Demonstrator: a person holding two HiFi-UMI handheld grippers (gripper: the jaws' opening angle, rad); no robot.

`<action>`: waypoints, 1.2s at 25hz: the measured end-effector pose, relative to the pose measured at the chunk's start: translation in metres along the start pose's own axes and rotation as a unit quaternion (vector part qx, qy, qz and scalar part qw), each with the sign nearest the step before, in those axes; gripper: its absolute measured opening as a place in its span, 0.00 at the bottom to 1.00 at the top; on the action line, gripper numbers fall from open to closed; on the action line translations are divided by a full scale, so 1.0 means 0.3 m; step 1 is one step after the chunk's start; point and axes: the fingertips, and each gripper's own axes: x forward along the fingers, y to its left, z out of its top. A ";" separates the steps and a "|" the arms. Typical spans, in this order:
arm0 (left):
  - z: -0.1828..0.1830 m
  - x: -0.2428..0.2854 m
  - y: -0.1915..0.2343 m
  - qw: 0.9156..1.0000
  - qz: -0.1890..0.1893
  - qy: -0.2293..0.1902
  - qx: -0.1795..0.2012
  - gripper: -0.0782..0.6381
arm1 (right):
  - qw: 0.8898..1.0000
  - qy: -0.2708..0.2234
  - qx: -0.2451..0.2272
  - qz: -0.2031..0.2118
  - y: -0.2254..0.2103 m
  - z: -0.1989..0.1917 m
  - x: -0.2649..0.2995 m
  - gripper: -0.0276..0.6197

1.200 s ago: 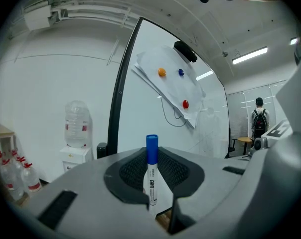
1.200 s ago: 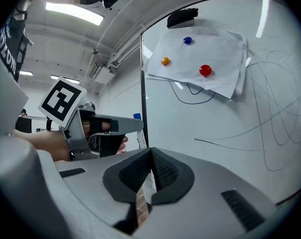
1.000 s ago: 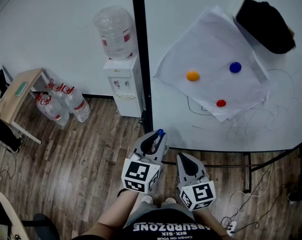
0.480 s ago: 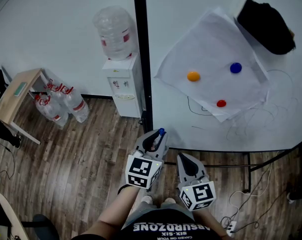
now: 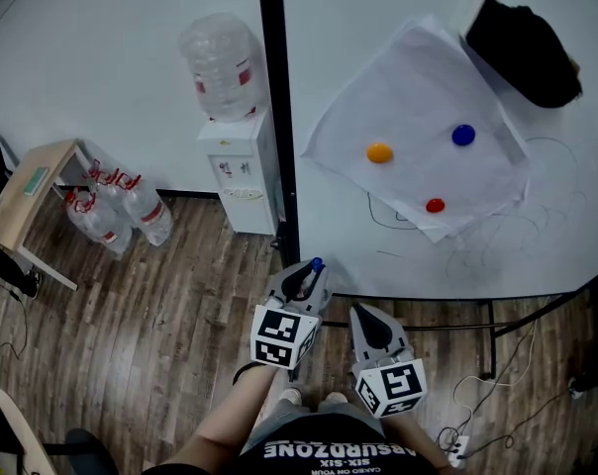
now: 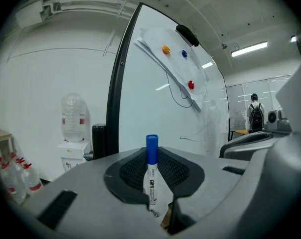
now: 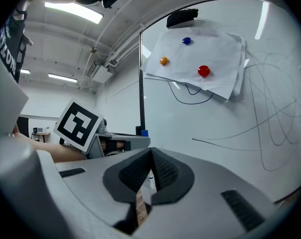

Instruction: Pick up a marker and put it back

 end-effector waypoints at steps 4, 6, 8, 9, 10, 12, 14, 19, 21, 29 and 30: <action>-0.029 0.016 0.004 1.000 -0.003 0.010 -0.002 0.20 | 1.000 0.001 0.000 -0.003 -0.005 0.000 0.004 0.04; -0.042 0.024 0.008 1.000 -0.003 0.014 -0.003 0.20 | 1.000 0.001 0.001 -0.004 -0.009 0.000 0.007 0.04; -0.056 0.030 0.012 1.000 -0.004 0.018 -0.003 0.20 | 1.000 0.001 0.001 -0.005 -0.012 -0.001 0.010 0.04; -0.063 0.032 0.013 1.000 -0.004 0.020 -0.004 0.20 | 1.000 0.001 0.001 -0.005 -0.013 -0.001 0.011 0.04; -0.070 0.034 0.014 1.000 -0.005 0.022 -0.005 0.20 | 1.000 0.001 0.001 -0.005 -0.014 -0.001 0.012 0.04; -0.083 0.038 0.016 1.000 -0.007 0.026 -0.007 0.20 | 1.000 0.000 0.001 -0.005 -0.014 0.000 0.016 0.04; -0.096 0.042 0.019 0.999 -0.007 0.031 -0.010 0.20 | 1.000 0.000 0.001 -0.004 -0.013 0.000 0.020 0.04; -0.146 0.049 0.041 0.999 -0.003 0.046 -0.029 0.20 | 1.000 0.003 0.002 -0.004 -0.014 -0.007 0.029 0.04; -0.166 0.051 0.049 0.998 -0.001 0.051 -0.035 0.20 | 1.000 0.005 0.004 -0.004 -0.014 -0.011 0.032 0.04; -0.219 0.056 0.060 0.997 0.000 0.064 -0.041 0.20 | 1.000 0.010 0.003 0.000 -0.009 -0.017 0.046 0.04; -0.224 0.056 0.061 0.997 0.000 0.065 -0.042 0.20 | 1.000 0.010 0.003 0.000 -0.008 -0.018 0.047 0.04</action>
